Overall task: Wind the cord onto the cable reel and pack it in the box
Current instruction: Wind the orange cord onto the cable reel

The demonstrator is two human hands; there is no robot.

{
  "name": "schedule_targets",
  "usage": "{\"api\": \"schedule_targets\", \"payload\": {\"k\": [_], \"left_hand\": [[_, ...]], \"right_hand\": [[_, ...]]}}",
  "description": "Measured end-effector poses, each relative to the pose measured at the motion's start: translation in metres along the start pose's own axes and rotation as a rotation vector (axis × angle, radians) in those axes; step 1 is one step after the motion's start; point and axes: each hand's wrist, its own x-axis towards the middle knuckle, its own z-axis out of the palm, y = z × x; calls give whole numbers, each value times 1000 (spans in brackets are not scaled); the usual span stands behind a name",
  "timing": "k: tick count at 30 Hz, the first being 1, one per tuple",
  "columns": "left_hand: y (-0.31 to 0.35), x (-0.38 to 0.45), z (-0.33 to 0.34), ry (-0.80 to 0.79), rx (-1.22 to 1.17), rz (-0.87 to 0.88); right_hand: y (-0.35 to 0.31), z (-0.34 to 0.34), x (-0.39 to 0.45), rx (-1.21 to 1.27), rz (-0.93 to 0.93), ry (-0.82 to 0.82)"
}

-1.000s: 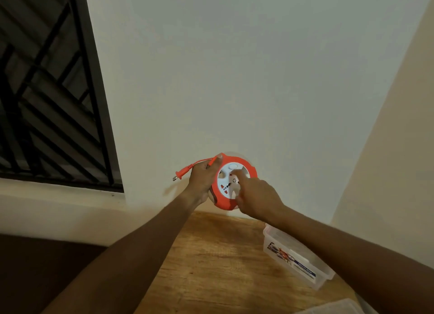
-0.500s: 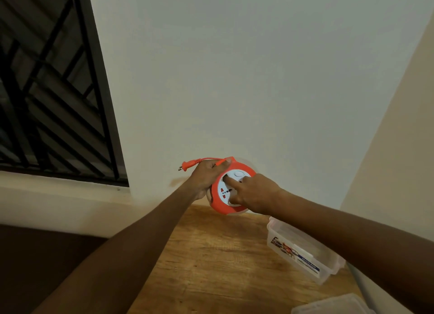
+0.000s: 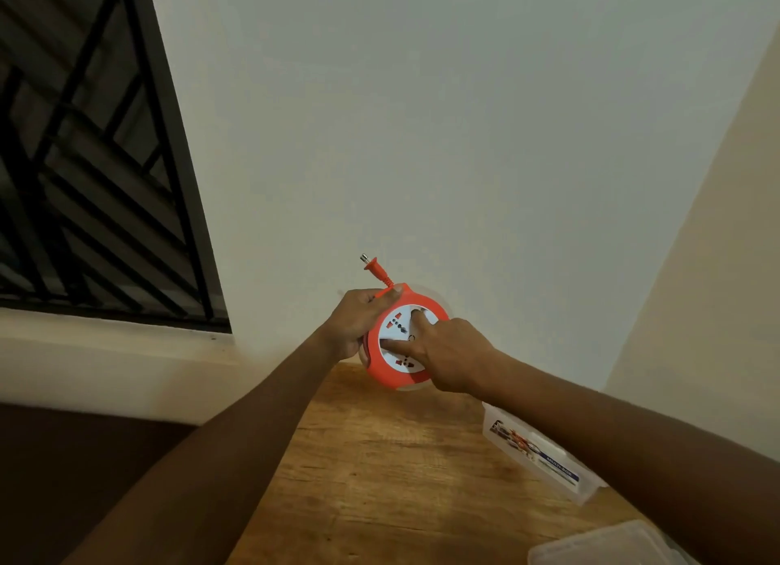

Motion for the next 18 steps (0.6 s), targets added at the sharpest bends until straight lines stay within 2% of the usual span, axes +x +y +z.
{"api": "schedule_targets", "payload": {"k": [3, 5, 6, 7, 9, 11, 12, 15, 18], "left_hand": [[-10, -3, -10, 28, -31, -1], [-20, -4, -19, 64, -67, -14], [-25, -5, -23, 83, -90, -32], [-30, -5, -27, 99, -117, -52], [-42, -7, -31, 134, -171, -101], [-55, -9, -32, 180, -209, -141], [-61, -9, -33, 198, -219, -157], [-79, -11, -43, 237, -199, -190], [-102, -10, -62, 245, -159, -198]], "right_hand": [[5, 16, 0, 270, -21, 182], [1, 28, -6, 580, 129, 364], [-5, 34, -8, 769, 271, 404], [-13, 40, -8, 992, 421, 411], [-37, 51, -4, 1520, 720, 258], [-67, 66, 7, 1988, 897, 107], [-83, 72, 12, 2145, 929, 116], [-116, 80, 24, 2380, 992, 285], [-133, 90, 39, 2384, 1054, 281]]}}
